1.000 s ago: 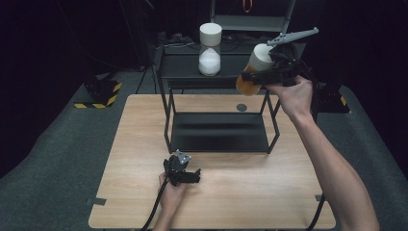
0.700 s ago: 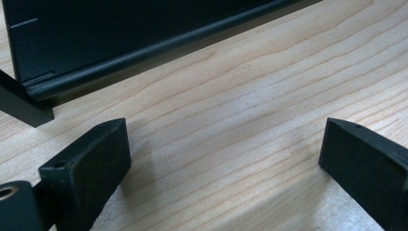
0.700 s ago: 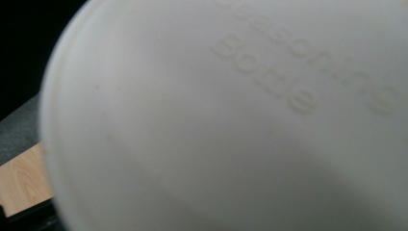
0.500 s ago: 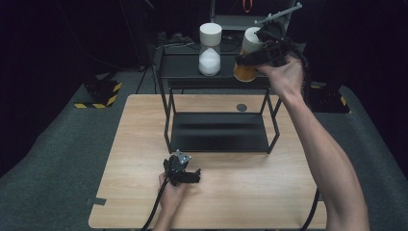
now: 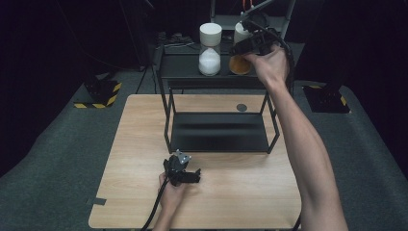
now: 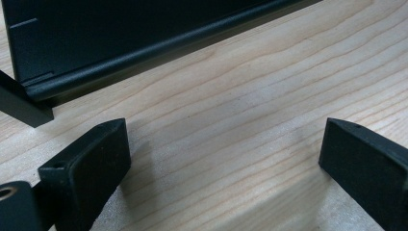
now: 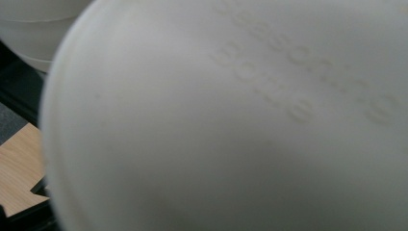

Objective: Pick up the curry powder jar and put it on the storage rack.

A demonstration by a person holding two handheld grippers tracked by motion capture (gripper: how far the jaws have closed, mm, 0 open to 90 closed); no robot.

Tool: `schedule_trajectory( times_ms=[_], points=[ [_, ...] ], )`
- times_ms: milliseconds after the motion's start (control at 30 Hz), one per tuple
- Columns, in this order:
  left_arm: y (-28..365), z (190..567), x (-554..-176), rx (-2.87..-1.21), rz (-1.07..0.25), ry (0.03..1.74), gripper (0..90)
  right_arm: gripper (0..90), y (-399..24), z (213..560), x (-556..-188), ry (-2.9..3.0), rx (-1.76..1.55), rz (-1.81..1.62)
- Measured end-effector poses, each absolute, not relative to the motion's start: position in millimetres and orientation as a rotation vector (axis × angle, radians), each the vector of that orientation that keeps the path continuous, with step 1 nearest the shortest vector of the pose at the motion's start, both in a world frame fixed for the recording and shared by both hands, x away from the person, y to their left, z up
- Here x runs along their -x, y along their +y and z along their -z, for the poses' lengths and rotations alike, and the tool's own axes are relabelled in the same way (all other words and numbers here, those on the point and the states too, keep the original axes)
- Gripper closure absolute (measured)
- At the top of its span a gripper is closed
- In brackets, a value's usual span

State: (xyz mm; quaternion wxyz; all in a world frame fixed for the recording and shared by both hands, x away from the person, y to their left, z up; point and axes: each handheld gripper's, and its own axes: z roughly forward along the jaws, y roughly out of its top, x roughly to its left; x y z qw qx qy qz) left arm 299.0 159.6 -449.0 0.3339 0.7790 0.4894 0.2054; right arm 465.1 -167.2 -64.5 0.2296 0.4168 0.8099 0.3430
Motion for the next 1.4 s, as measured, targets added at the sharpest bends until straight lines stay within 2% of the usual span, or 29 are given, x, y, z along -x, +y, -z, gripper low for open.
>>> schedule_trajectory(
  times_ms=[500, 1100, 1267, 1400],
  points=[
    [159.6, 449.1, -299.0, -2.034, -0.536, 1.277, 3.8, 31.4, -157.4, 68.5, -482.2, 2.239, -1.207, -0.909],
    [159.6, 449.1, -299.0, -2.034, -0.536, 1.277, 3.8, 30.5, -170.6, 75.5, -484.7, 2.234, -1.214, -0.98],
    [159.6, 449.0, -299.1, -2.035, -0.537, 1.276, 3.8, 18.9, -182.6, 76.4, -485.7, 2.239, -1.224, -1.066],
    [159.6, 449.0, -299.1, -2.034, -0.537, 1.277, 3.8, 7.5, -172.4, 77.4, -474.1, 2.187, -1.198, -1.003]
  ],
)
